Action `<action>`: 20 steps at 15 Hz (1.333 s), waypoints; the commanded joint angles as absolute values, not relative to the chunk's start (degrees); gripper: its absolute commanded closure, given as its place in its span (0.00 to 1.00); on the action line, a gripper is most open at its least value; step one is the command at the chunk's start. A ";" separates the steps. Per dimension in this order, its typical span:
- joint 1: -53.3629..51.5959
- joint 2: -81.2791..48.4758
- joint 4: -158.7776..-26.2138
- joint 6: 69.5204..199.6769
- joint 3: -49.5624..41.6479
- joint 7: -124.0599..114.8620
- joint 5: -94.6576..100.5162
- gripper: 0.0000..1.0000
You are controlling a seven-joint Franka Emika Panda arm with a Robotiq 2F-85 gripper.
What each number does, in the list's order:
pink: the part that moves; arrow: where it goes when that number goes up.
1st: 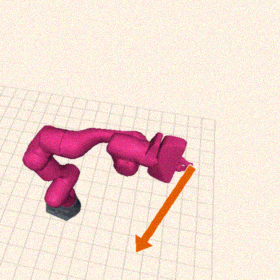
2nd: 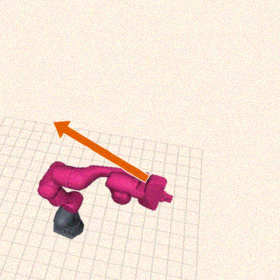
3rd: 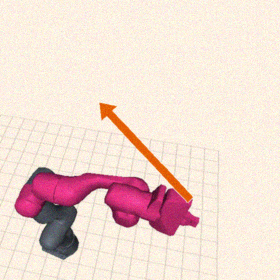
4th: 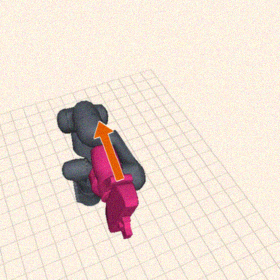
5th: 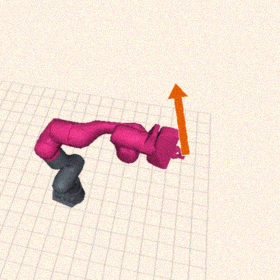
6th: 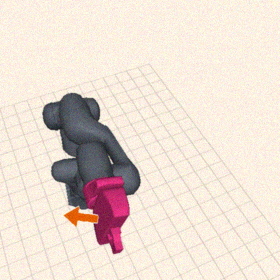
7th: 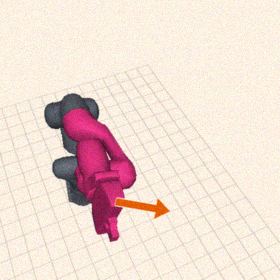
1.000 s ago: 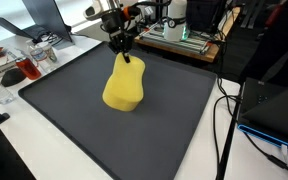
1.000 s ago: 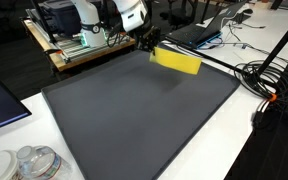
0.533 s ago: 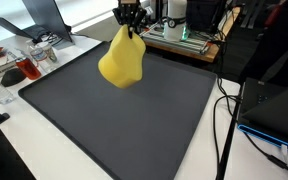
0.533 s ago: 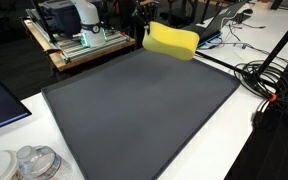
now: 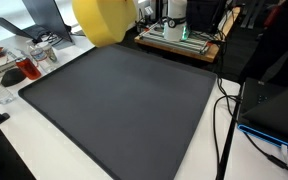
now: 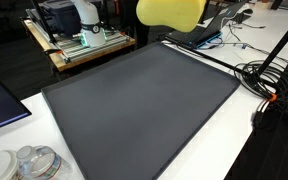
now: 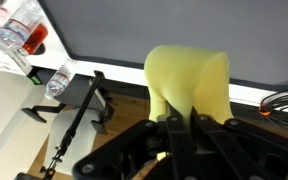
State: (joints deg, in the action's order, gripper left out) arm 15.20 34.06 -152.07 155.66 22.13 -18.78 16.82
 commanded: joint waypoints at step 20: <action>30.00 49.66 -153.46 143.13 44.56 -41.30 34.33 0.00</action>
